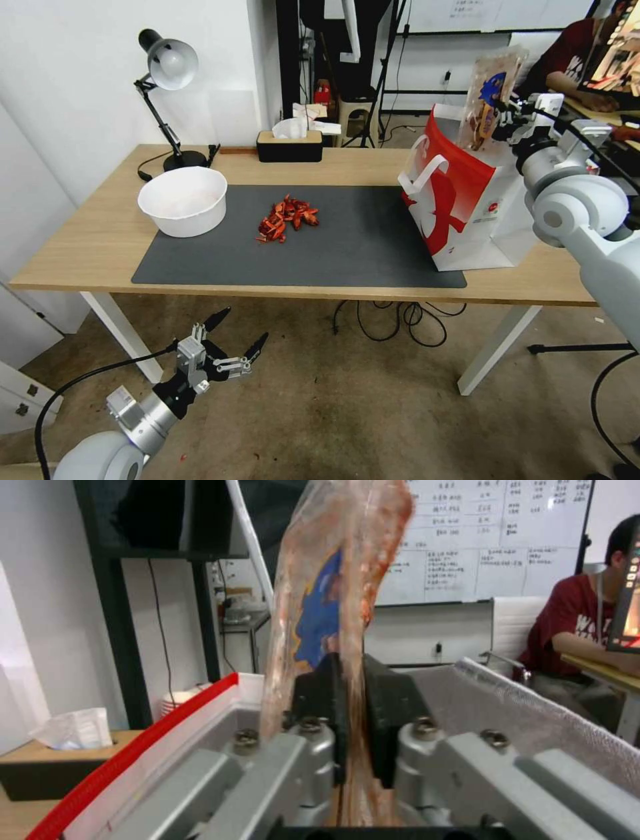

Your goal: Close the disposable takeout box, then place it into the delivery bag.

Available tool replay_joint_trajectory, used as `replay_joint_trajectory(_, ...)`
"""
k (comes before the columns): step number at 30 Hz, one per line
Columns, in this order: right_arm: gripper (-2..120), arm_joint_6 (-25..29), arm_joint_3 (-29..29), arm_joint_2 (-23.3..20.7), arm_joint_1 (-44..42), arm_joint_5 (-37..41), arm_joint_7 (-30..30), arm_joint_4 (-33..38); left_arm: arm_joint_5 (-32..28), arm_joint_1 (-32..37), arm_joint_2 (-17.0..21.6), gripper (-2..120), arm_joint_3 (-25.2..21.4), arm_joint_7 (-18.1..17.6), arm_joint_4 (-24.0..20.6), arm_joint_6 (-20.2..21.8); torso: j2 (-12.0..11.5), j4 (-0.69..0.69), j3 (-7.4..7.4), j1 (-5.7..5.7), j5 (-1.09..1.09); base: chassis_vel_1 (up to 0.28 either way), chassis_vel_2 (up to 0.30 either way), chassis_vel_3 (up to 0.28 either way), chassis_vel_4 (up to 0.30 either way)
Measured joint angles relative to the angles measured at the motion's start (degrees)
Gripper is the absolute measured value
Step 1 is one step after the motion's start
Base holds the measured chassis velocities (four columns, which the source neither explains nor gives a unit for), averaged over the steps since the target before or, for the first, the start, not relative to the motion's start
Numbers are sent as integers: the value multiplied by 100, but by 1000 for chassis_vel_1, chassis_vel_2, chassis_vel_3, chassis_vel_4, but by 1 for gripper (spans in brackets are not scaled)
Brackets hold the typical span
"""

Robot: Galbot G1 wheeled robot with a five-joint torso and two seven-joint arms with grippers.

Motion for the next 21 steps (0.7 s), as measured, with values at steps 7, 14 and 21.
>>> replay_joint_trajectory(7,34,-4,13,29,-27,62,6,-9,49,44,-32,100,-20,-15,-32,-1,0,0,-1,0,0,0,0,0,0)
replay_joint_trajectory(14,63,-12,2,74,-91,144,11,54,56,62,-11,100,-79,-23,-35,-1,1,1,-1,0,-1,0,0,0,0)
replay_joint_trajectory(21,88,-9,11,63,-150,207,-99,111,58,30,-21,100,-80,-33,-43,4,1,0,-1,0,0,0,0,0,0)
